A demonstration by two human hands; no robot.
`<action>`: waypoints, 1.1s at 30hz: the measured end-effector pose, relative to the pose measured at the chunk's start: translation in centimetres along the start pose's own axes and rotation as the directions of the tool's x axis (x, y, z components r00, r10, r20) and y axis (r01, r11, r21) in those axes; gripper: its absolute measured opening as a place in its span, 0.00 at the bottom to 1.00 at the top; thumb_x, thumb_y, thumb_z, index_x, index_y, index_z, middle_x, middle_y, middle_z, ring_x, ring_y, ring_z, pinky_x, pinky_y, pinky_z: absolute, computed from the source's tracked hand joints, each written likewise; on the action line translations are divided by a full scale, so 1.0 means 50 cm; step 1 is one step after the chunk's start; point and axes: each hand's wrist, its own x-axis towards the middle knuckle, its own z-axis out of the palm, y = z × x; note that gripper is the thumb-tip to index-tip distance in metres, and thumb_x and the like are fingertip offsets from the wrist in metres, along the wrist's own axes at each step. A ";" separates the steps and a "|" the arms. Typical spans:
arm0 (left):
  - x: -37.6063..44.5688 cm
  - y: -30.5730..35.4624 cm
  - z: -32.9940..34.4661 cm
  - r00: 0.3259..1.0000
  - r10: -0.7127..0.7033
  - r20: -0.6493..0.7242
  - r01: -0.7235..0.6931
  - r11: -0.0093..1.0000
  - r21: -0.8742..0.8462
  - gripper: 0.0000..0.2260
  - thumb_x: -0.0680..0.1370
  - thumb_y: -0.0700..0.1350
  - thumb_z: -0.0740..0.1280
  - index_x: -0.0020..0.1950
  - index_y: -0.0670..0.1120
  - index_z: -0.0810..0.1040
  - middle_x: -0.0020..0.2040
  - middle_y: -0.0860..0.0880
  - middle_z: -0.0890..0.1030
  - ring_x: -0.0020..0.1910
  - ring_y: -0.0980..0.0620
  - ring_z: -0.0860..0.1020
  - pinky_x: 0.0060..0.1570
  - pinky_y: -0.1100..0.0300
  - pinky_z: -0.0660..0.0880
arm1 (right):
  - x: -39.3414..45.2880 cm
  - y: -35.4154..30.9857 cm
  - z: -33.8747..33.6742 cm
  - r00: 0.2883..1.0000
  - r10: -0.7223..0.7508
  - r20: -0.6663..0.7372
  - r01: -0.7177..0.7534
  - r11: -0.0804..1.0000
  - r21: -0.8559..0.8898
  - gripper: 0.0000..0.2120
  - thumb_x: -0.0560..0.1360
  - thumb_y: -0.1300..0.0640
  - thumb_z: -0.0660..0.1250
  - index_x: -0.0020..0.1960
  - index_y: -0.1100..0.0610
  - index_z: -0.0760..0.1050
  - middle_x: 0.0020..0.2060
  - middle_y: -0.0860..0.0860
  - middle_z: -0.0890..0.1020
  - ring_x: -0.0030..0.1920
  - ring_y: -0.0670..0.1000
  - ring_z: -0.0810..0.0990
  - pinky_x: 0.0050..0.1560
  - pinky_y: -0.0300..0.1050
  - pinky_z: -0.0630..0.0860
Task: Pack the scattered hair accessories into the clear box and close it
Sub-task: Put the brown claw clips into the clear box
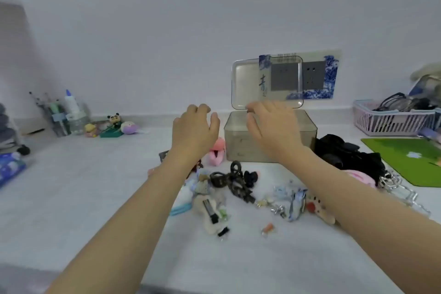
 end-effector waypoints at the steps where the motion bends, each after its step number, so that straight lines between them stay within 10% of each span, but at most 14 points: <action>1: -0.023 -0.016 -0.012 0.999 -0.028 0.045 0.026 0.999 0.039 0.17 0.81 0.49 0.53 0.64 0.45 0.73 0.61 0.43 0.75 0.56 0.43 0.76 0.56 0.51 0.68 | -0.017 -0.020 -0.002 1.000 -0.026 0.004 0.025 0.999 0.028 0.14 0.73 0.55 0.57 0.47 0.58 0.80 0.36 0.52 0.83 0.37 0.57 0.80 0.41 0.47 0.73; 12: -0.088 -0.163 0.036 0.873 -0.150 0.464 0.082 0.983 0.165 0.19 0.80 0.54 0.55 0.72 0.56 0.65 0.71 0.48 0.68 0.69 0.44 0.66 0.64 0.48 0.63 | -0.059 -0.125 0.058 0.860 -0.027 0.510 -0.074 0.982 0.175 0.18 0.80 0.51 0.53 0.68 0.52 0.69 0.63 0.50 0.75 0.64 0.51 0.70 0.56 0.45 0.70; 22: -0.075 -0.205 0.062 0.903 -0.084 0.421 0.157 0.977 -0.143 0.22 0.76 0.43 0.66 0.71 0.53 0.70 0.67 0.48 0.73 0.67 0.50 0.71 0.66 0.58 0.67 | -0.044 -0.139 0.144 0.684 -0.072 0.726 -0.175 0.949 0.260 0.20 0.81 0.51 0.53 0.72 0.47 0.64 0.66 0.52 0.75 0.63 0.55 0.74 0.58 0.48 0.72; 28: -0.079 -0.219 0.051 0.935 -0.102 0.338 0.197 0.946 -0.258 0.21 0.73 0.36 0.68 0.65 0.51 0.76 0.60 0.51 0.80 0.60 0.52 0.76 0.57 0.67 0.69 | -0.025 -0.153 0.178 0.640 -0.052 0.767 -0.194 0.955 0.226 0.18 0.80 0.48 0.55 0.68 0.44 0.68 0.61 0.47 0.79 0.59 0.52 0.76 0.54 0.46 0.75; 33: -0.070 -0.223 0.033 0.951 -0.176 0.253 0.267 0.879 -0.394 0.16 0.72 0.32 0.68 0.54 0.50 0.83 0.41 0.57 0.79 0.43 0.61 0.79 0.40 0.78 0.71 | -0.012 -0.152 0.176 0.687 -0.008 0.727 -0.381 0.848 0.369 0.13 0.78 0.51 0.60 0.61 0.48 0.76 0.36 0.48 0.77 0.38 0.48 0.74 0.41 0.41 0.70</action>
